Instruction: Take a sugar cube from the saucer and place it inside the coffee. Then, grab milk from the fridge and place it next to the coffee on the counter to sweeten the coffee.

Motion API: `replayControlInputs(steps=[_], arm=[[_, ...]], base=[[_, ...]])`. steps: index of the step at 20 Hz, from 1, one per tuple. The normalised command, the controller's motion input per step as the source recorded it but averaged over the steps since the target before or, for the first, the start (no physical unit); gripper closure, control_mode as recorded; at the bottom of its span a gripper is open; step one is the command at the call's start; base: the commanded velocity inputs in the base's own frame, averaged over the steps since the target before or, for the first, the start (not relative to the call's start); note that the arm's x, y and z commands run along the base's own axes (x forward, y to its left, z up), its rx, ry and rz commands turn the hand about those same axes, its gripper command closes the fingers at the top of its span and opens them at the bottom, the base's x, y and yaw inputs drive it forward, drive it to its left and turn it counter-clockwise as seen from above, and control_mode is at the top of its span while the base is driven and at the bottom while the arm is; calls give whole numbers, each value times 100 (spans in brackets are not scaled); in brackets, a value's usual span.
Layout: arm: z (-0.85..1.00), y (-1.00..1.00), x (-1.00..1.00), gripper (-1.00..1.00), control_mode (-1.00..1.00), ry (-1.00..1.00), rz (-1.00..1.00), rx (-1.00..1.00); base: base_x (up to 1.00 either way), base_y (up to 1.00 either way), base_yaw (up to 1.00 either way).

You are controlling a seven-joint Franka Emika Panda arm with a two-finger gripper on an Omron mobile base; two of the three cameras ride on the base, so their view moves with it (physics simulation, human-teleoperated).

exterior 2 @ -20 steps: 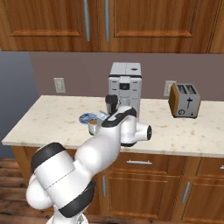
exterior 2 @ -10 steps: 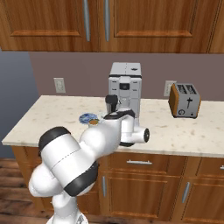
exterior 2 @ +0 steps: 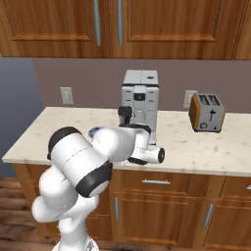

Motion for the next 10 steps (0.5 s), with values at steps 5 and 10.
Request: replayControlInputs(steps=[5, 10], arm=[[-15, 0, 26, 100, -100, 0, -4, 0], [-3, 0, 30, 100, -100, 0, -4, 0]], base=[[0, 0, 0], [0, 0, 0]])
